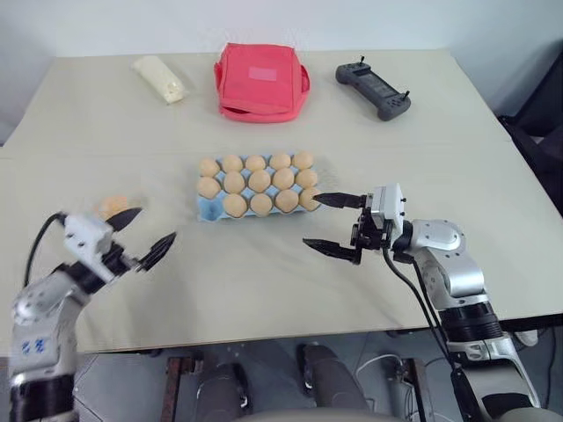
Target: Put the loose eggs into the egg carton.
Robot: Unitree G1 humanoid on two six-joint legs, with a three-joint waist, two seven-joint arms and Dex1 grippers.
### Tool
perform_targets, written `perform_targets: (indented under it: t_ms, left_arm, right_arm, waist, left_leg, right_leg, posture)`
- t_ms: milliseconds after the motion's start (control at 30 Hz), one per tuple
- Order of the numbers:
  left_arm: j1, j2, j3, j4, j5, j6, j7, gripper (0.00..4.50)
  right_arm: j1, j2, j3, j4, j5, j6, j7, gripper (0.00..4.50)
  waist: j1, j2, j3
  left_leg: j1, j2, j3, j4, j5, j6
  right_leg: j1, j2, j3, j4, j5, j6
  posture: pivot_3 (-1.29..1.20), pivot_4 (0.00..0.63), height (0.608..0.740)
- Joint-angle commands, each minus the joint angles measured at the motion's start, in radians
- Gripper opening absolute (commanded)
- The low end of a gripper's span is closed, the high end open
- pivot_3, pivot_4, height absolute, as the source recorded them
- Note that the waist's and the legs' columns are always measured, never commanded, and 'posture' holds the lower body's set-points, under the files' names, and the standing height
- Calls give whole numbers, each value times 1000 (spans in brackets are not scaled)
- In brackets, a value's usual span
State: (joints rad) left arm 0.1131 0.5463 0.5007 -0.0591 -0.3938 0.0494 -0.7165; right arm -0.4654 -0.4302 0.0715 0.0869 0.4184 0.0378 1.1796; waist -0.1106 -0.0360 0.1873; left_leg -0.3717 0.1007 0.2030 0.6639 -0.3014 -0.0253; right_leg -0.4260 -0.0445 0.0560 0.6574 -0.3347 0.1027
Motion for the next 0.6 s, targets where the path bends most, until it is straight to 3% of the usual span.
perform_targets:
  t_ms: [33,200,433,600]
  left_arm:
    - [84,-49,105,-31,-7,-66,85,4479]
    - [183,-126,181,-62,-44,-37,188,4479]
    - [176,-161,190,-94,-83,-6,278,4479]
    - [-58,-75,113,-7,-62,62,324,4479]
  right_arm:
    - [-28,12,-5,-13,23,-17,22,4500]
    - [-46,19,7,-10,19,-5,47,4500]
    - [-48,20,4,1,16,-8,56,4500]
    - [-55,24,8,19,4,-16,58,4500]
  waist:
    - [3,0,0]
    - [1,-1,0]
    - [0,-1,-1]
    - [5,-2,-1]
  left_leg:
    - [0,0,0,0,0,1]
    - [0,0,0,0,-3,3]
    - [0,0,-1,0,-5,2]
    - [0,-1,-1,0,-4,2]
  right_leg:
    - [1,-1,0,-1,0,0]
    - [1,-2,-1,-2,0,-1]
    - [1,-2,-2,-3,0,-2]
    - [2,0,-4,-3,0,-2]
  posture:
    - [0,150,740]
    - [0,150,740]
    - [0,150,740]
    - [0,150,740]
